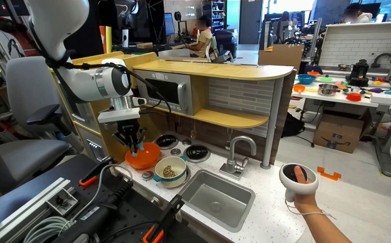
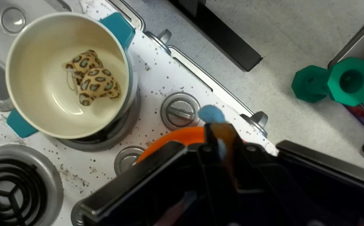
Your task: Take the blue and brown plush toy out of the white pot and place it in the sink, pick up the tiger toy from the sink and put it in the white pot, pick up the blue and brown toy and place it inside the orange bowl
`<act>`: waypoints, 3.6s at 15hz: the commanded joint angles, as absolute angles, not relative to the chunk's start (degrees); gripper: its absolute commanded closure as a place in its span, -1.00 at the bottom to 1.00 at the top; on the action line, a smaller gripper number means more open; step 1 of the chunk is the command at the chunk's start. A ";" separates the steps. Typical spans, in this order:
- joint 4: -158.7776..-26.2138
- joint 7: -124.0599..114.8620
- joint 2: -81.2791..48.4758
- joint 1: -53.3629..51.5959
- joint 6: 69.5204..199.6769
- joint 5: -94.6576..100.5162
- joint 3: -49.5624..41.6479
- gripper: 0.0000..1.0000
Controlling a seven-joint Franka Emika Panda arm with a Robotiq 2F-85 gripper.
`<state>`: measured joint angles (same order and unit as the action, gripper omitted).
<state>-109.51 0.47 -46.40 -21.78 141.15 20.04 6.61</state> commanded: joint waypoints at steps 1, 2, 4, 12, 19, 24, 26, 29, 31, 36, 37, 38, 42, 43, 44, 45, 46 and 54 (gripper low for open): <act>-99.96 -0.86 -52.92 -24.60 136.46 18.93 6.78 0.95; -97.93 -0.99 -54.53 -25.17 135.97 18.95 6.70 0.95; -93.86 -0.99 -57.45 -25.90 134.30 18.88 6.50 0.95; -86.03 -1.11 -63.38 -26.79 130.56 19.66 5.50 0.13; -93.68 0.13 -57.74 -25.07 136.67 21.12 5.88 -1.00; -107.18 1.66 -48.97 -21.89 147.11 21.38 5.71 -1.00; -112.37 2.77 -45.66 -20.06 149.46 20.98 5.71 -1.00; -120.94 5.73 -40.25 -16.10 151.69 20.52 5.96 -1.00; -126.77 7.87 -35.56 -13.09 152.34 20.13 6.06 -1.00; -140.06 12.25 -22.61 -3.84 157.07 16.26 7.18 -1.00; -142.51 13.80 -19.87 -1.61 158.29 14.45 7.77 -1.00; -144.80 15.29 -17.20 0.89 159.49 11.69 8.51 -1.00; -151.90 24.23 -5.66 8.67 156.57 -1.29 10.48 -1.00; -153.39 26.10 -2.72 9.47 155.14 -3.98 9.57 -1.00; -154.58 26.98 -0.05 9.44 153.05 -5.25 7.83 -1.00; -155.54 26.09 1.99 8.90 150.95 -3.79 5.22 -1.00; -156.70 24.00 3.96 8.55 148.55 -0.24 2.63 -1.00; -156.13 24.61 2.53 6.41 149.56 -1.12 0.39 -1.00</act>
<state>-156.19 24.82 2.51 8.90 149.68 -1.36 2.90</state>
